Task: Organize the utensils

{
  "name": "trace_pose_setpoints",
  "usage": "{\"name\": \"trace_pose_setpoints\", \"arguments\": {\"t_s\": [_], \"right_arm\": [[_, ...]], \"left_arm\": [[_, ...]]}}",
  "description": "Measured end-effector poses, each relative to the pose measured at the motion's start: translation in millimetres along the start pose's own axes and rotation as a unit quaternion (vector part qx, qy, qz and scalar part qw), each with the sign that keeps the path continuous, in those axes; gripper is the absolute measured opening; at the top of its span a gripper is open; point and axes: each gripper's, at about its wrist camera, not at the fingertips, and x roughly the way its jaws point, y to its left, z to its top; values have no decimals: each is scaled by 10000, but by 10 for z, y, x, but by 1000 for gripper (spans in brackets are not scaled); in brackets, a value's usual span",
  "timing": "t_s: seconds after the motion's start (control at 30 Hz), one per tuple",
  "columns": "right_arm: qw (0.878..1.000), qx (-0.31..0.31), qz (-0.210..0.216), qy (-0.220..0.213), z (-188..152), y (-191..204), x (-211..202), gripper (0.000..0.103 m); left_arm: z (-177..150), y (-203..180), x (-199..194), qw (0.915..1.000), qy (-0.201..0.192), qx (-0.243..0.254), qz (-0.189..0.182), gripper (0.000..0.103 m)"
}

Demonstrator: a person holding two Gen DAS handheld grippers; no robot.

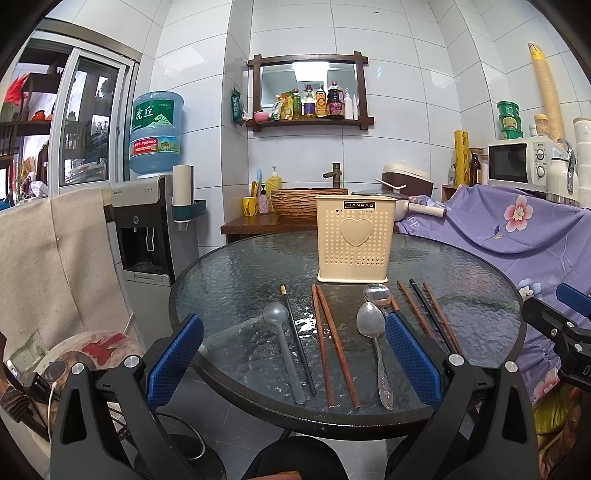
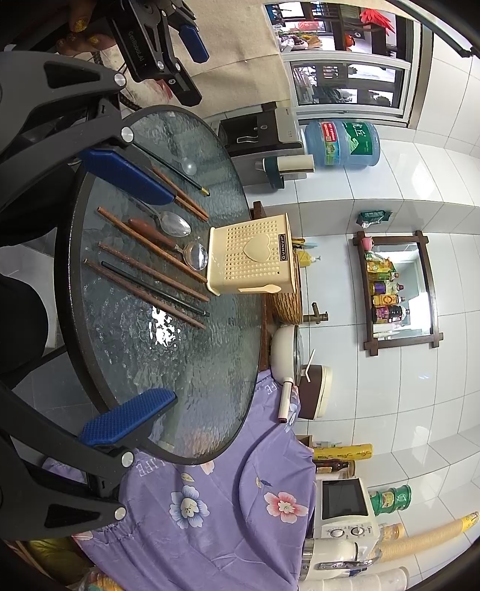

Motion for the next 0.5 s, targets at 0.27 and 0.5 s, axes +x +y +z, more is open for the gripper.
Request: {"name": "trace_pose_setpoints", "arguments": {"t_s": [0.27,0.5], "right_arm": [[10000,7,1,11,-9,-6,-4,98],[10000,7,4,36,-11,-3,1,98]], "left_arm": [[-27,3,15,10000,36,-2,8,97],[-12,-10,24,10000,68,0,25,97]]}}
